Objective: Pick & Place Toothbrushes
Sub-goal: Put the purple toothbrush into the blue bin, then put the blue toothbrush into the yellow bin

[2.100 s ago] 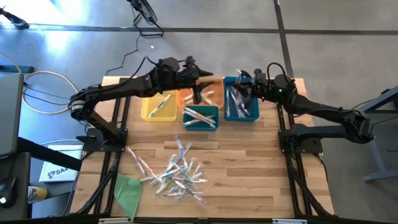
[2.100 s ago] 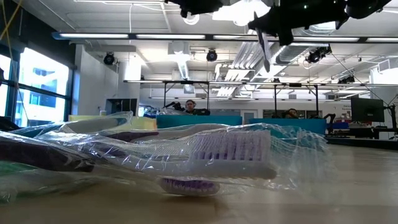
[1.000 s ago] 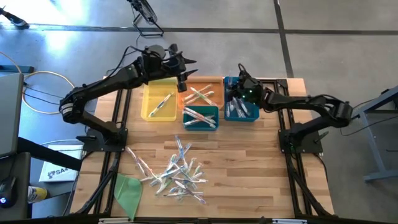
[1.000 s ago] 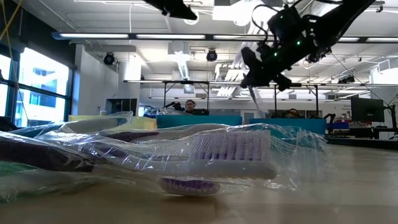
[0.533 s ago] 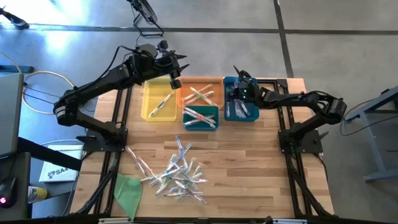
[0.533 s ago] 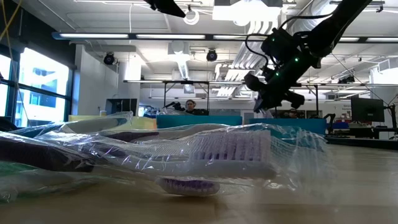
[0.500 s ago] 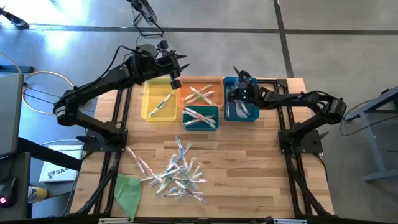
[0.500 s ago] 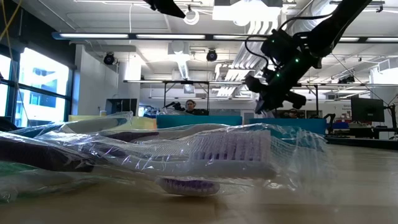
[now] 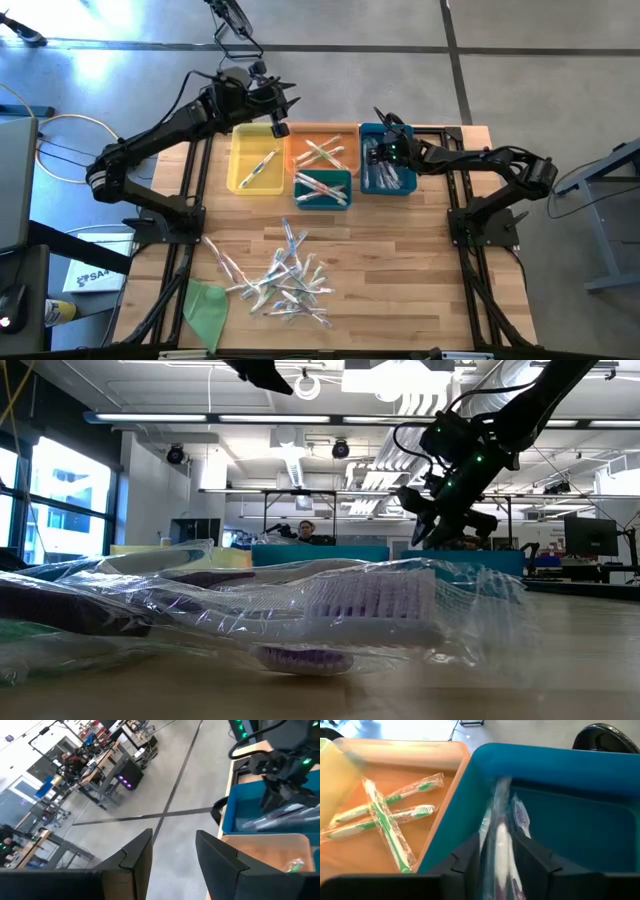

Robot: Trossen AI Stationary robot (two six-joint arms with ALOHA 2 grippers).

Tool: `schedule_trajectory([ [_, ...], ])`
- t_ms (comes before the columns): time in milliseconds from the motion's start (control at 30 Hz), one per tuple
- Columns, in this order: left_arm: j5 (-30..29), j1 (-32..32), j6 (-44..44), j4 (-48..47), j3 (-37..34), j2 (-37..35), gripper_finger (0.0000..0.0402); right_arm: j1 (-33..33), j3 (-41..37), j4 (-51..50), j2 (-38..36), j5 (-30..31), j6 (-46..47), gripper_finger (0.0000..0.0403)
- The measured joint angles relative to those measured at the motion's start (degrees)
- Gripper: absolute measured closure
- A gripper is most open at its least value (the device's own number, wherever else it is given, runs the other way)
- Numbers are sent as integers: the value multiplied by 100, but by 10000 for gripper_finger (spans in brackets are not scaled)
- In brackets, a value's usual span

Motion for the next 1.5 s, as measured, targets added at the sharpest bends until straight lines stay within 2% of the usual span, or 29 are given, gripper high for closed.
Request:
schedule_trajectory([
  [167,13,59,-43,0,0,0,256,-2,0,87,0,111,-281,252],
  [300,20,57,-44,0,0,0,256,-2,0,326,-172,0,-655,245],
  [567,30,57,-75,0,0,2,256,24,0,796,-1046,-864,-821,272],
  [767,291,57,-216,-31,0,2,256,26,0,1144,-1653,-1376,-1349,289],
  [1033,334,43,-216,-179,0,2,256,26,2,1487,-1954,-2118,-2025,298],
  [1233,324,-289,-220,-264,0,2,256,110,2,1539,-1932,-2860,-1987,306],
  [1500,-455,-1127,-220,-623,0,4,282,254,2,1543,-1932,-2876,-2395,317],
])
